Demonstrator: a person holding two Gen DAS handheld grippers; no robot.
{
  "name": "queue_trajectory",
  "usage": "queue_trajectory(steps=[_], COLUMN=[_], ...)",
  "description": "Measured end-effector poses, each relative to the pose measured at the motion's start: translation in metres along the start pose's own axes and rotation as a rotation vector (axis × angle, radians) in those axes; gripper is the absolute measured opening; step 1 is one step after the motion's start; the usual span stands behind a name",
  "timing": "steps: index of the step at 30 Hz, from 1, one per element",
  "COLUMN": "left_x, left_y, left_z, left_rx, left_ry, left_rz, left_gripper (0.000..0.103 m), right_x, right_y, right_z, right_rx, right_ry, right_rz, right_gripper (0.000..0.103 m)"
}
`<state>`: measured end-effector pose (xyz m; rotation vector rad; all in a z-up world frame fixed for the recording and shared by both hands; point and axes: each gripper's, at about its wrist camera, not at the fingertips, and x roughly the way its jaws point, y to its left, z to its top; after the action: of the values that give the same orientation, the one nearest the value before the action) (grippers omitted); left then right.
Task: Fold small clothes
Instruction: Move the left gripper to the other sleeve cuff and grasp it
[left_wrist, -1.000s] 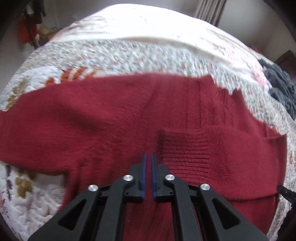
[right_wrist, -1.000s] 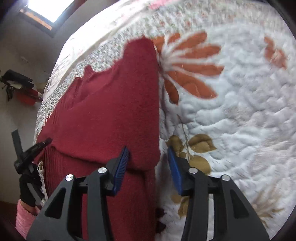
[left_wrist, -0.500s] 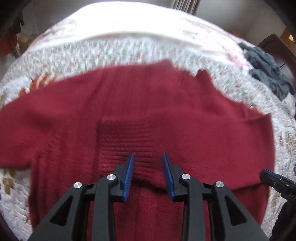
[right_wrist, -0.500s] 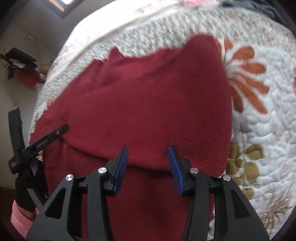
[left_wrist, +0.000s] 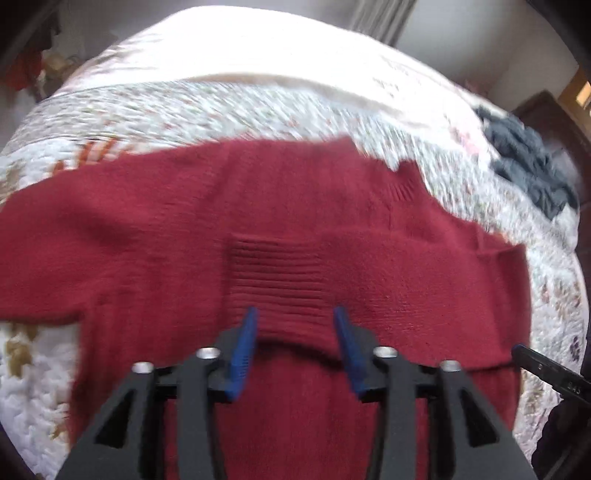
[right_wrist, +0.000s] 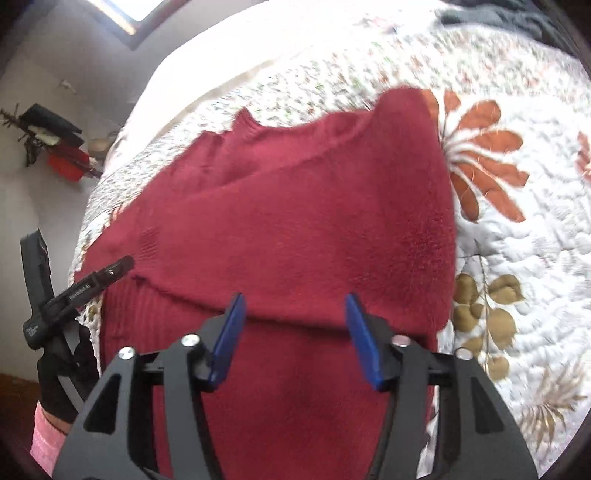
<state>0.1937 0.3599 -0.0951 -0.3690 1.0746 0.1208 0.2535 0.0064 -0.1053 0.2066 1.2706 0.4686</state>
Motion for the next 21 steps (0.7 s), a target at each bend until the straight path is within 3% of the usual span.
queue_trajectory(steps=[7, 9, 13, 21], left_x=[-0.052, -0.066, -0.083, -0.094], left_y=[0.138, 0.187, 0.263, 0.371], left_z=[-0.011, -0.021, -0.038, -0.043], left_rx=[-0.188, -0.273, -0.449, -0.731], left_ry=[-0.046, -0.06, -0.104, -0.245], left_rz=[0.137, 0.189, 0.22, 0.153], left_gripper=[0.055, 0.055, 0.055, 0.054], right_x=[-0.001, 0.007, 0.025, 0.046], right_y=[0.039, 0.05, 0.066, 0.073], right_z=[-0.024, -0.032, -0.045, -0.059], right_rx=[-0.075, -0.093, -0.113, -0.12], right_ry=[0.038, 0.053, 0.09, 0.132], right_rz=[0.035, 0.032, 0.037, 0.007], right_gripper=[0.061, 0.061, 0.061, 0.061])
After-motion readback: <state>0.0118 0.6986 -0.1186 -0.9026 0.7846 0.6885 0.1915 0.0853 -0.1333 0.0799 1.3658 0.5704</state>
